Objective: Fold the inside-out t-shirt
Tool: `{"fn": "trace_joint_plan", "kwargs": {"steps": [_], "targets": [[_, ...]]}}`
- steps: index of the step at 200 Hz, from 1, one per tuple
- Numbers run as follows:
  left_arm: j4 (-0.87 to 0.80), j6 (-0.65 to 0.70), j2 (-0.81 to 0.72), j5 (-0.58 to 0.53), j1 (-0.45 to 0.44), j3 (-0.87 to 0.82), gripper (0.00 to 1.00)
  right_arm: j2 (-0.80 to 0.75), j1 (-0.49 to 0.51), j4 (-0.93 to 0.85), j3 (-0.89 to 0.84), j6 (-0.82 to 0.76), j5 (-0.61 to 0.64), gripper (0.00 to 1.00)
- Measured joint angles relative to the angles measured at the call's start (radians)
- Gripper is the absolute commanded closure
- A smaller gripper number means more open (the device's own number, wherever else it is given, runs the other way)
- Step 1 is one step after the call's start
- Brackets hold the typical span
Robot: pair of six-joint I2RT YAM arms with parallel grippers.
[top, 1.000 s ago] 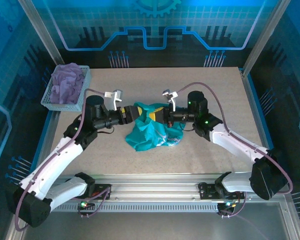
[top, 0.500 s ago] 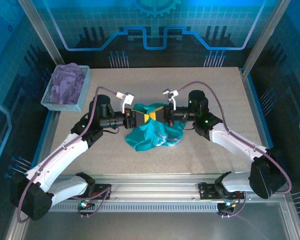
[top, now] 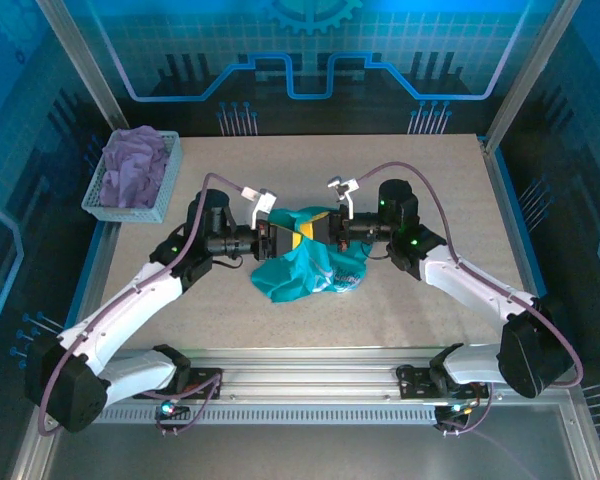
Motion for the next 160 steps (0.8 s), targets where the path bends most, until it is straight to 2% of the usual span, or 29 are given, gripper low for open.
{"fn": "trace_joint_plan", "kwargs": {"steps": [34,39,51,71,99,120,160], "targets": [[0.001,-0.005,0.000,-0.001,0.000,0.000,1.00,-0.001,-0.002,0.000,0.000,0.000,0.001,1.00],[0.000,-0.001,0.000,-0.001,0.000,0.001,1.00,-0.002,-0.003,-0.001,0.000,-0.001,0.001,1.00],[0.000,-0.008,-0.002,-0.005,0.000,0.001,1.00,-0.006,-0.004,-0.015,0.000,-0.012,0.009,0.89],[-0.001,-0.009,-0.018,-0.022,-0.002,0.001,1.00,-0.027,-0.005,-0.101,0.006,-0.050,0.065,0.79],[-0.029,-0.003,-0.078,-0.096,-0.034,0.002,1.00,-0.051,-0.008,-0.322,0.075,-0.104,0.256,0.73],[-0.082,0.016,-0.109,-0.182,-0.080,0.024,1.00,-0.069,-0.008,-0.425,0.088,-0.130,0.356,0.67],[-0.133,0.026,-0.122,-0.306,-0.105,0.054,1.00,-0.089,0.053,-0.444,0.044,-0.208,0.431,0.56]]}}
